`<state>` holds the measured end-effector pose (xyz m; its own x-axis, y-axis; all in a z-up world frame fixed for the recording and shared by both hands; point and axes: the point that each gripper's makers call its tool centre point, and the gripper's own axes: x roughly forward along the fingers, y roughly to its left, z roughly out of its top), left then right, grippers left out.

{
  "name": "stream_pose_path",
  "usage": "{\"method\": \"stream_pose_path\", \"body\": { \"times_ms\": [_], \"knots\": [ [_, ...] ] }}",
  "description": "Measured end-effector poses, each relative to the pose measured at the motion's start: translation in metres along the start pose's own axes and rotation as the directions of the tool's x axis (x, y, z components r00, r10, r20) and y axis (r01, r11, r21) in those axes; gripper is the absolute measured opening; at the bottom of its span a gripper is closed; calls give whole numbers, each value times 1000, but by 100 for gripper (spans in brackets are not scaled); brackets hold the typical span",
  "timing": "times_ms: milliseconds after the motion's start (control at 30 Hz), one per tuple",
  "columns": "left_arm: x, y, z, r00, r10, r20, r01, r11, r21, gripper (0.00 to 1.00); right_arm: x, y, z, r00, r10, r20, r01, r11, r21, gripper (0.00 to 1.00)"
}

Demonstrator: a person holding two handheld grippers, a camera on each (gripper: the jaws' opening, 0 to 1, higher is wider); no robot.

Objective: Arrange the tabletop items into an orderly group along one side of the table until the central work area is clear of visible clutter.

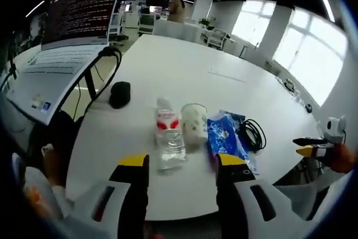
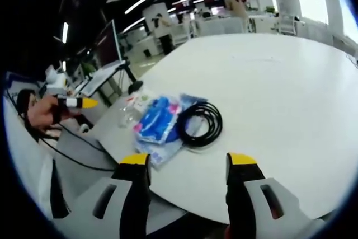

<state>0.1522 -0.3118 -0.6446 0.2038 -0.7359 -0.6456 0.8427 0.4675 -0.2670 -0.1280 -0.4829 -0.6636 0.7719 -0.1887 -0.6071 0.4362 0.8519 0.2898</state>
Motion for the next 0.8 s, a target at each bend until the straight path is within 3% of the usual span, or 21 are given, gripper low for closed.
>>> {"method": "stream_pose_path", "body": {
  "times_ms": [433, 800],
  "knots": [
    [4, -1, 0, 1000, 9, -25, -9, 1000, -7, 45, 0, -2, 0, 1000, 1, 0, -1, 1000, 11, 52],
    [18, 8, 2, 997, 23, -73, -28, 998, -60, 44, 0, -1, -1, 1000, 4, -7, -4, 1000, 11, 51]
  ]
}}
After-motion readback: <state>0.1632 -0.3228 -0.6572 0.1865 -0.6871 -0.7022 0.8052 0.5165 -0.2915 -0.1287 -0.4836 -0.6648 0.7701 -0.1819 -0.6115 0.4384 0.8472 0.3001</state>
